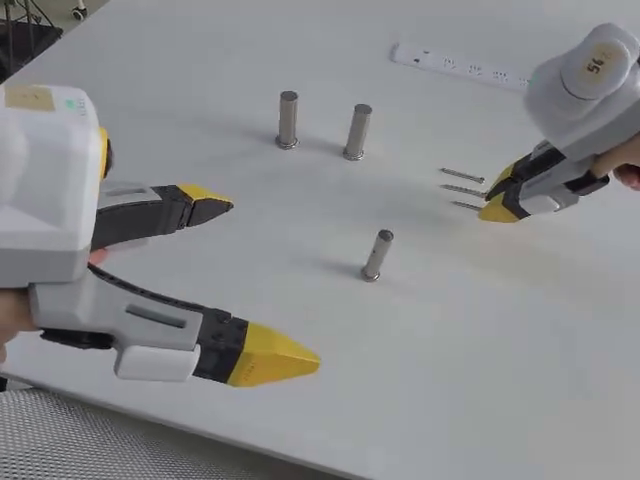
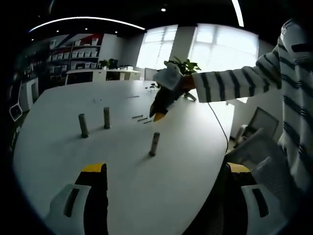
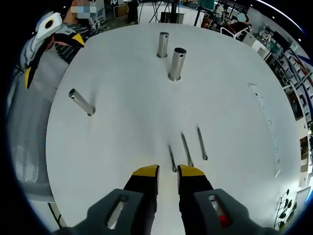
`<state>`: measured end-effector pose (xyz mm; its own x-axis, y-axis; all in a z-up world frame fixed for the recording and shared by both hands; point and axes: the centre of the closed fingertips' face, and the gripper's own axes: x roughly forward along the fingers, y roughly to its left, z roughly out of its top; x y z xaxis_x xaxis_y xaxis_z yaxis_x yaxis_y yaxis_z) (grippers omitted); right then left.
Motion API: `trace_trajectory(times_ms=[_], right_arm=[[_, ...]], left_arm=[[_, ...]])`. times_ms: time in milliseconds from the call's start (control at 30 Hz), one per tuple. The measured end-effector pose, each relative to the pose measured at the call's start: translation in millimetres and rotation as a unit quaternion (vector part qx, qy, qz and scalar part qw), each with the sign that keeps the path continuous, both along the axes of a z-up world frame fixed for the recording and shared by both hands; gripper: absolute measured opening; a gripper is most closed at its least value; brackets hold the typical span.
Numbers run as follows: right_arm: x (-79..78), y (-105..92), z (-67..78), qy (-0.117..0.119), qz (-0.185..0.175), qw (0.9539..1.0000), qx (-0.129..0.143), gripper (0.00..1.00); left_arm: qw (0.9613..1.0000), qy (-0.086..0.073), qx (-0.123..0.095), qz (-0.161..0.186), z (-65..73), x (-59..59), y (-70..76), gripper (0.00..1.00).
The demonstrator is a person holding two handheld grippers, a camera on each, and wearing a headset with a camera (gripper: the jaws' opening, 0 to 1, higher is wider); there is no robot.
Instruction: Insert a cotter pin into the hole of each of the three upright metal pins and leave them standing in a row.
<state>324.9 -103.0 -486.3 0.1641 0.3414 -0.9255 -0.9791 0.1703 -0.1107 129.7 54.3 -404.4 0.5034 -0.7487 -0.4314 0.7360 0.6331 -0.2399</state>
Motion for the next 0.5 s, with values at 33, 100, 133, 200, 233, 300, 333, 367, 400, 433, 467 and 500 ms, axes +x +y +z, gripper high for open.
trace_trajectory(times_ms=[33,100,133,200,233,300,333,367,400,433,467,500], right_arm=[[-0.1,0.1,-1.1,0.003,0.003,1.0,-0.003,0.1],[1.3,0.7,-4.1,0.005,0.01,0.9999,-0.011,0.1],[2.2,1.2,-4.8,0.004,0.011,0.9998,-0.014,0.09],[4.2,2.0,-6.5,0.005,0.012,0.9998,-0.017,0.09],[4.9,2.7,-7.8,0.005,0.011,0.9997,-0.019,0.09],[4.4,2.5,-10.8,0.009,0.013,0.9996,-0.025,0.08],[2.8,0.7,-12.1,0.014,0.017,0.9992,-0.034,0.07],[4.3,3.4,-13.0,0.015,0.01,0.9995,-0.027,0.06],[4.3,3.2,-13.1,0.02,0.005,0.9993,-0.03,0.06],[4.1,2.9,-12.2,0.023,0.006,0.9993,-0.03,0.06],[0.8,3.2,-12.9,0.035,0.007,0.9989,-0.029,0.05],[-0.3,3.7,-13.4,0.04,0.006,0.9988,-0.027,0.03]], left_arm=[[1.0,0.0,0.003,0.0,-0.8,0.0,1.0,0.99],[1.0,-0.001,0.007,0.001,-2.4,0.6,2.6,0.99],[1.0,-0.001,0.008,0.0,-3.1,0.6,3.1,0.99],[1.0,-0.001,0.009,0.001,-4.1,0.9,3.8,0.99],[1.0,0.0,0.009,0.002,-4.6,1.1,4.4,0.99],[1.0,0.001,0.009,0.004,-5.3,1.6,5.2,0.99],[1.0,0.001,0.008,0.005,-5.9,2.1,5.8,0.99],[1.0,0.001,0.007,0.005,-6.0,2.3,6.2,0.99],[1.0,0.001,0.006,0.006,-6.4,2.6,6.8,0.99],[1.0,0.002,0.005,0.006,-7.0,2.9,7.0,0.99],[1.0,0.003,0.003,0.007,-8.8,3.4,7.5,0.99],[1.0,0.005,0.002,0.007,-10.6,3.7,7.3,0.99]])
